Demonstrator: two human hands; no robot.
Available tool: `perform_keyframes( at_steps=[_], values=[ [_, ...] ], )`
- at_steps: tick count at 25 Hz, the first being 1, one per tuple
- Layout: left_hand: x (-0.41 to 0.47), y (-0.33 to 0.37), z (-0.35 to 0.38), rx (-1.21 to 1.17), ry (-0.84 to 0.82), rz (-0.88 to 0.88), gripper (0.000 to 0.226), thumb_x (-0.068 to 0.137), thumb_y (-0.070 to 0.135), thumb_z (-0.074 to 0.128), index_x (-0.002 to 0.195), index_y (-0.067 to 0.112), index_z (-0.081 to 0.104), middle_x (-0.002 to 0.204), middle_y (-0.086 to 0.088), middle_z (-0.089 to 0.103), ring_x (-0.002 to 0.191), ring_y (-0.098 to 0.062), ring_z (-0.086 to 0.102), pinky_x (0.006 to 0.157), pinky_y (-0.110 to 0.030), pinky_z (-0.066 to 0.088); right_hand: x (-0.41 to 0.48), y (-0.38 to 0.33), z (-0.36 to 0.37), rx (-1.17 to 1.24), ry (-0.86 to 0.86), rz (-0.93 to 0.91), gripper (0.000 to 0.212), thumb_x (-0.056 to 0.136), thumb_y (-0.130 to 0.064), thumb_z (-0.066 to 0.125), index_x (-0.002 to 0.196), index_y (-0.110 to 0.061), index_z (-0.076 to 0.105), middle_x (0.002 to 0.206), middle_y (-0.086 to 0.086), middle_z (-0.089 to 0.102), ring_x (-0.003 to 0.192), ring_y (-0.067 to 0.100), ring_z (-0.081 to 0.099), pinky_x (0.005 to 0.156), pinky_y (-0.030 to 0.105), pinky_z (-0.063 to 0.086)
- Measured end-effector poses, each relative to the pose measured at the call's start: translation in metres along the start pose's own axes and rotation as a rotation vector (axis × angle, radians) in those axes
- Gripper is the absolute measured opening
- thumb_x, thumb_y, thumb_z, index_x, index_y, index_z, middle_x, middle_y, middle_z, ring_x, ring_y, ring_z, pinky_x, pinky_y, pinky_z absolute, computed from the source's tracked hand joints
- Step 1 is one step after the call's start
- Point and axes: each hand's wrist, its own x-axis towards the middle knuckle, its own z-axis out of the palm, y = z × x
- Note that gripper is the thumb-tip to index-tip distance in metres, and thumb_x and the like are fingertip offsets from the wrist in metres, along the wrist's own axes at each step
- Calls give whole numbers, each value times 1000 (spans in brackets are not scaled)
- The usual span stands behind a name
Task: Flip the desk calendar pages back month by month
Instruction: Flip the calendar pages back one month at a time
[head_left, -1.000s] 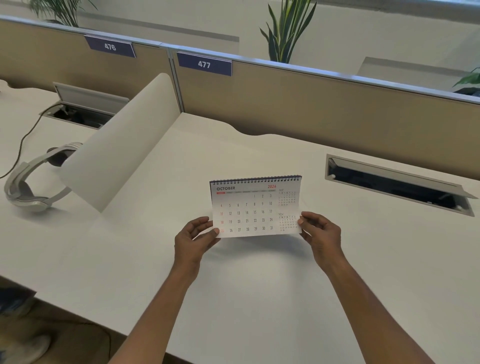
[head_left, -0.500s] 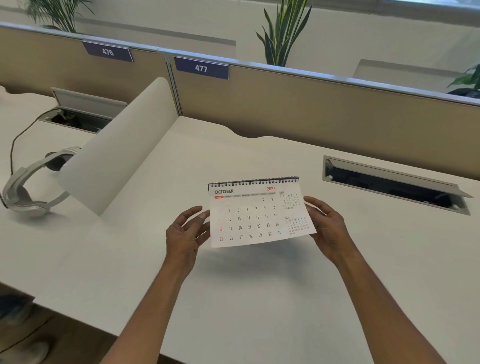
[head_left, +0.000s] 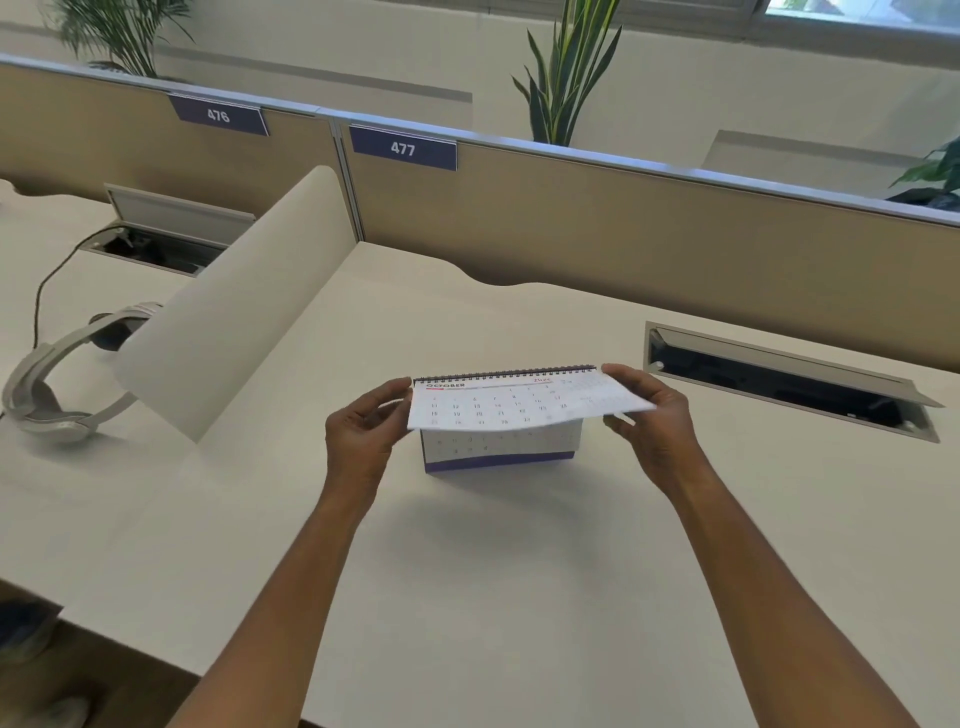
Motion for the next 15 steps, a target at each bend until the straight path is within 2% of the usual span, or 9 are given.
perform_keyframes(
  at_steps=[2, 4, 6, 8, 13, 15],
  values=[
    [10, 6, 4, 20, -4, 41, 22, 90, 0, 77, 99, 19, 84, 96, -3, 83, 95, -20, 78, 80, -28, 63, 7, -9, 0, -26, -17, -10, 19, 89, -18, 76, 107, -17, 78, 98, 3, 79, 84, 15, 69, 83, 37, 54],
    [20, 10, 6, 45, 7, 59, 12, 90, 8, 79, 96, 17, 84, 97, -5, 83, 99, -27, 78, 82, -33, 65, 14, -17, 3, -54, -28, -32, 26, 87, -23, 78, 109, -10, 77, 96, 5, 78, 80, 13, 68, 82, 37, 54],
    [29, 9, 6, 90, 13, 56, 8, 90, 12, 80, 98, 14, 83, 101, -10, 83, 104, -33, 77, 87, -40, 64, 21, -20, 6, -74, 5, -50, 18, 89, -21, 78, 105, -13, 79, 93, 2, 78, 78, 13, 66, 78, 35, 55],
    [34, 5, 5, 133, 12, 45, 14, 91, 15, 80, 103, 8, 81, 106, -14, 82, 106, -35, 76, 91, -46, 63, 28, -22, 10, -95, 26, -63, 8, 89, -20, 78, 97, -20, 80, 87, -3, 78, 78, 14, 66, 77, 34, 56],
    [39, -1, 8, 140, 35, 15, 13, 91, 17, 81, 101, 9, 82, 102, -11, 83, 104, -33, 77, 89, -44, 64, 41, -21, 17, -163, 53, -75, 7, 91, -16, 76, 95, -21, 78, 80, -14, 78, 73, -2, 68, 75, 32, 53],
    [40, -1, 9, 146, 43, 8, 8, 91, 19, 81, 97, 16, 83, 99, -6, 84, 100, -26, 78, 86, -40, 65, 45, -19, 20, -174, 58, -76, 8, 91, -16, 76, 96, -22, 79, 85, -14, 79, 76, -3, 70, 75, 29, 52]
  ],
)
